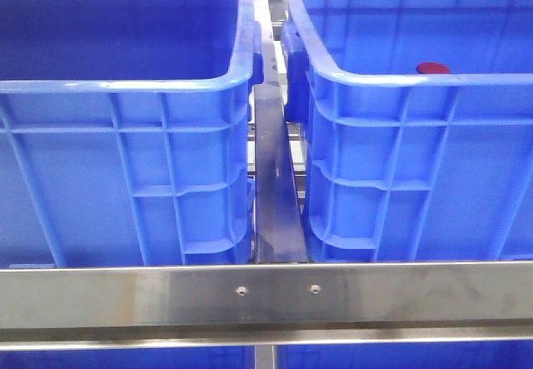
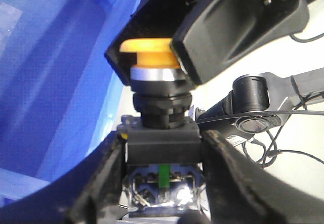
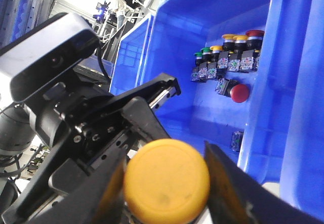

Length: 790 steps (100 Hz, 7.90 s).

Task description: Pick red and yellow buttons and place in box

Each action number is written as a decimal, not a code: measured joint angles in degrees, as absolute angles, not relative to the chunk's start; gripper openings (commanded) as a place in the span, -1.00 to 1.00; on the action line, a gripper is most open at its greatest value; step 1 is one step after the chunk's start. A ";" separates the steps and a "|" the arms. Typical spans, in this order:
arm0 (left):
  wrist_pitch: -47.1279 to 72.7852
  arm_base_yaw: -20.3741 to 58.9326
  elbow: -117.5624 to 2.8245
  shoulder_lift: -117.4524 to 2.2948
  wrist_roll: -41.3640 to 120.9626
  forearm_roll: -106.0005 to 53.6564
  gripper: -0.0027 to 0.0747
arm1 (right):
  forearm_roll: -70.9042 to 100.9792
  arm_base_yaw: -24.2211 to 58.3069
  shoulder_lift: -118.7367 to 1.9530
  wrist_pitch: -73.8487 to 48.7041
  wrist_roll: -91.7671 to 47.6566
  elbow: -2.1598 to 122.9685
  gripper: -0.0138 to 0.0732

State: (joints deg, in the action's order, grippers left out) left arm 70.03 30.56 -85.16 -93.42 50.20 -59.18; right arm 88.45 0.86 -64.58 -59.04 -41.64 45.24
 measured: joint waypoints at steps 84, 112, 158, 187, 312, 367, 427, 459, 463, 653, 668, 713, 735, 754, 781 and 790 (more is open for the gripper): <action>70.03 30.16 -85.16 -93.42 50.20 -59.18 0.53 | 88.43 0.69 -64.58 -59.18 -41.64 45.24 -0.14; 69.93 29.06 -85.16 -93.42 49.57 -59.18 0.53 | 88.32 -6.35 -64.58 -61.57 -42.45 45.24 -0.14; 69.93 29.06 -85.16 -93.42 49.33 -59.18 -0.04 | 87.39 -16.21 -64.58 -51.86 -52.60 45.24 -0.14; 69.93 29.06 -85.16 -93.42 49.33 -59.18 -0.61 | 79.22 -16.34 -64.58 -38.50 -56.19 47.94 -0.14; 69.93 28.99 -85.16 -93.42 49.33 -59.51 -0.97 | 75.36 -9.43 -100.85 -14.74 -70.46 70.04 -0.14; 69.93 28.99 -85.16 -93.42 49.33 -59.51 -0.97 | 81.37 -9.43 -106.51 -10.76 -70.99 70.79 -0.14; 69.93 28.99 -85.16 -93.42 49.33 -59.51 -0.97 | 81.70 -9.20 -106.85 -12.09 -71.08 70.89 0.64; 69.93 28.99 -85.16 -93.42 49.33 -59.51 -0.97 | 81.24 -9.20 -98.29 -12.88 -71.33 68.64 0.31; 69.93 28.99 -85.16 -93.42 49.33 -59.51 -0.97 | 81.24 -9.20 -96.59 -12.93 -71.60 67.54 0.16; 30.83 30.18 -51.31 -62.82 49.08 -50.27 -0.98 | 79.71 -9.20 -24.33 -27.86 -74.74 25.79 -0.84; 25.97 30.18 -43.67 -55.45 49.08 -49.81 -0.98 | 79.71 -9.20 -21.75 -27.97 -74.74 23.25 -0.84; 17.33 30.18 -26.17 -34.48 49.08 -49.45 -0.98 | 79.56 -9.20 -15.07 -29.84 -74.74 17.01 -0.84; 15.23 30.18 -22.54 -27.78 49.08 -49.45 -0.98 | 79.33 -9.20 -15.07 -31.02 -74.74 16.88 -0.84; 15.11 30.18 -22.31 -27.02 49.08 -49.55 -0.98 | 79.33 -9.20 -15.07 -31.56 -74.74 16.88 -0.84; 15.11 30.18 -22.29 -27.02 49.08 -49.55 -0.98 | 79.33 -9.20 -15.07 -34.52 -74.74 16.88 -0.84; 15.11 30.18 -22.29 -27.02 49.08 -49.55 -0.98 | 79.33 -9.20 -15.07 -34.50 -74.74 16.88 -0.84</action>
